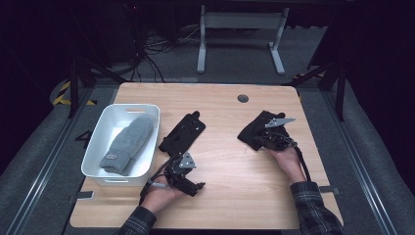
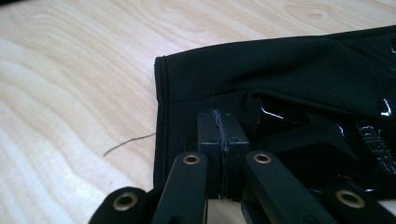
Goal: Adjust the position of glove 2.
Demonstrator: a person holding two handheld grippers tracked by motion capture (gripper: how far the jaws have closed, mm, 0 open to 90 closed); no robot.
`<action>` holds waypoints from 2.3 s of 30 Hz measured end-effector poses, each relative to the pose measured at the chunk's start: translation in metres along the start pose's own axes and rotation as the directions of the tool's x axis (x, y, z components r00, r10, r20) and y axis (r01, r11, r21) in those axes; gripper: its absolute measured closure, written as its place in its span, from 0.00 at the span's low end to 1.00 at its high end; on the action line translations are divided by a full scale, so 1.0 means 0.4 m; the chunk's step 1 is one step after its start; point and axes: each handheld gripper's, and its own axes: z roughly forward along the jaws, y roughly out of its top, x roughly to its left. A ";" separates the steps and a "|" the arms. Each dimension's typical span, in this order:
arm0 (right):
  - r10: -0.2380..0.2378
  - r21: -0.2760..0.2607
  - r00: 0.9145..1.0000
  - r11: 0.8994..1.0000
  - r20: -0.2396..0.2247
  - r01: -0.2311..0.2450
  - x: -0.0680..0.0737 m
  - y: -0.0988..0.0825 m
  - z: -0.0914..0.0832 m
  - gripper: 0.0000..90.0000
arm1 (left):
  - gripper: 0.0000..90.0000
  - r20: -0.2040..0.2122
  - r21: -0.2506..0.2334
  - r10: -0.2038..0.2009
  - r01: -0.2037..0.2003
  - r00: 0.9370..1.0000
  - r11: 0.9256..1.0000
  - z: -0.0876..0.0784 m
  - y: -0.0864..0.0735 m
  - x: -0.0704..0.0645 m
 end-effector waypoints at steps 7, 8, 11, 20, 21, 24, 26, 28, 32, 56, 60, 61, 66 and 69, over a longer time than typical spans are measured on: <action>-0.055 0.031 0.998 0.998 -0.020 0.055 0.049 -0.019 -0.022 1.00 | 0.00 -0.007 0.002 -0.005 0.005 1.000 1.000 -0.002 -0.002 0.000; -0.062 0.032 0.998 0.998 -0.024 0.063 0.056 -0.023 -0.026 1.00 | 0.00 -0.007 0.002 -0.005 0.005 1.000 1.000 -0.002 -0.002 0.000; -0.069 0.035 0.997 0.997 -0.038 0.071 0.077 -0.039 -0.039 1.00 | 0.00 -0.007 0.002 -0.005 0.005 1.000 1.000 -0.002 -0.002 0.000; -0.092 0.050 0.994 0.994 -0.060 0.095 0.137 -0.092 -0.089 1.00 | 0.00 -0.007 0.002 -0.006 0.006 1.000 1.000 -0.002 -0.002 0.000; -0.094 0.051 0.994 0.994 -0.064 0.098 0.143 -0.098 -0.095 1.00 | 0.00 -0.007 0.002 -0.006 0.006 1.000 1.000 -0.002 -0.002 -0.001; -0.095 0.052 0.993 0.994 -0.074 0.099 0.159 -0.116 -0.111 1.00 | 0.00 -0.008 0.002 -0.005 0.005 1.000 1.000 -0.002 -0.002 0.000; -0.098 0.053 0.992 0.993 -0.082 0.103 0.170 -0.127 -0.120 1.00 | 0.00 -0.007 0.002 -0.006 0.006 1.000 1.000 -0.002 -0.002 0.000; -0.103 0.053 0.991 0.993 -0.089 0.108 0.181 -0.137 -0.129 1.00 | 0.00 -0.007 0.002 -0.006 0.006 1.000 1.000 -0.002 -0.002 0.000; -0.115 0.058 0.988 0.991 -0.106 0.122 0.209 -0.157 -0.147 1.00 | 0.00 -0.007 0.002 -0.005 0.006 1.000 1.000 -0.002 -0.002 0.000; -0.026 -0.034 0.997 0.999 0.066 0.029 0.069 -0.055 -0.121 1.00 | 0.00 -0.007 0.001 -0.007 0.007 1.000 1.000 -0.001 -0.001 -0.001; -0.005 -0.018 0.995 1.000 0.096 0.006 0.044 -0.058 -0.099 1.00 | 0.00 -0.007 0.001 -0.006 0.006 1.000 1.000 -0.001 -0.001 0.000; -0.012 0.013 0.995 1.000 0.095 0.011 0.038 -0.062 -0.083 1.00 | 0.00 -0.007 0.001 -0.006 0.006 1.000 1.000 -0.001 -0.001 -0.001; -0.011 0.005 0.997 1.000 0.076 0.011 0.042 -0.064 -0.077 1.00 | 0.00 -0.007 0.001 -0.006 0.006 1.000 1.000 -0.001 -0.001 -0.001; -0.035 0.009 0.999 0.999 0.035 0.034 0.060 -0.063 -0.073 1.00 | 0.00 -0.007 0.001 -0.007 0.007 1.000 1.000 -0.001 -0.001 -0.001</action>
